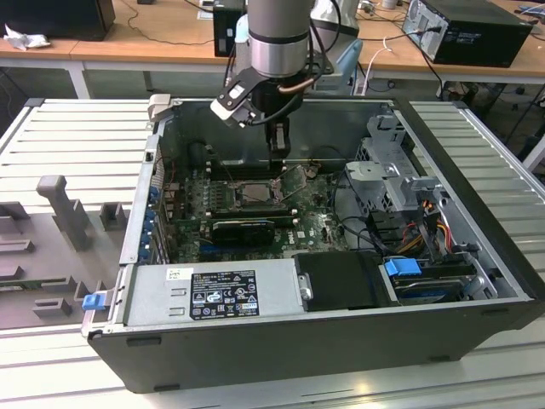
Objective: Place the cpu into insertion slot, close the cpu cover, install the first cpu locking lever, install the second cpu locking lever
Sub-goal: 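Close the cpu cover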
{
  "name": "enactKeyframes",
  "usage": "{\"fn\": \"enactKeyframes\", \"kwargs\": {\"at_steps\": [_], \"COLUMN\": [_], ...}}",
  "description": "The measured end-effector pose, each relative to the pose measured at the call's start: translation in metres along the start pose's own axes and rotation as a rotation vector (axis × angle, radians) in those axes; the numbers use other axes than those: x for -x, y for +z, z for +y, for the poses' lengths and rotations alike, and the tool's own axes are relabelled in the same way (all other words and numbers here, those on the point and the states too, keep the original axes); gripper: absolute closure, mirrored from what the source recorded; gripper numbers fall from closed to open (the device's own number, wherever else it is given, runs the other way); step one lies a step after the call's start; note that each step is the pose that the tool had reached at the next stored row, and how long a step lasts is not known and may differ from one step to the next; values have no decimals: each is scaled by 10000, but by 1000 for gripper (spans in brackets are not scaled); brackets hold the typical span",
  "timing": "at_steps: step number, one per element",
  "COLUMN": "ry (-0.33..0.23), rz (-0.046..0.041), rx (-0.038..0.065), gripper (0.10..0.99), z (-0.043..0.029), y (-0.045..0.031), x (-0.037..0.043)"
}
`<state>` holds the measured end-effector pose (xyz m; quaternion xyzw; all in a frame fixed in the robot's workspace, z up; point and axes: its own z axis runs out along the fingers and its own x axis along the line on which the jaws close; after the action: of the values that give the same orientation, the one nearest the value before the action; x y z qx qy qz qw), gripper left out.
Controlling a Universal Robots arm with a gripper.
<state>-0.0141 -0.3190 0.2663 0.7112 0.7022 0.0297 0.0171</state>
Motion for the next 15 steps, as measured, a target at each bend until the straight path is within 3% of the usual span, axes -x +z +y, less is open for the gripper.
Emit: {"fn": "enactKeyframes", "kwargs": {"at_steps": [3, 5, 11, 15], "ry": [1, -1, -9, -23], "rz": [18, 34, 36, 41], "rx": [-1, -2, -2, -3], "gripper": [980, 980, 980, 980], "z": [89, 193, 339, 545], "y": [5, 12, 21, 35], "x": [-1, -2, -7, -11]}}
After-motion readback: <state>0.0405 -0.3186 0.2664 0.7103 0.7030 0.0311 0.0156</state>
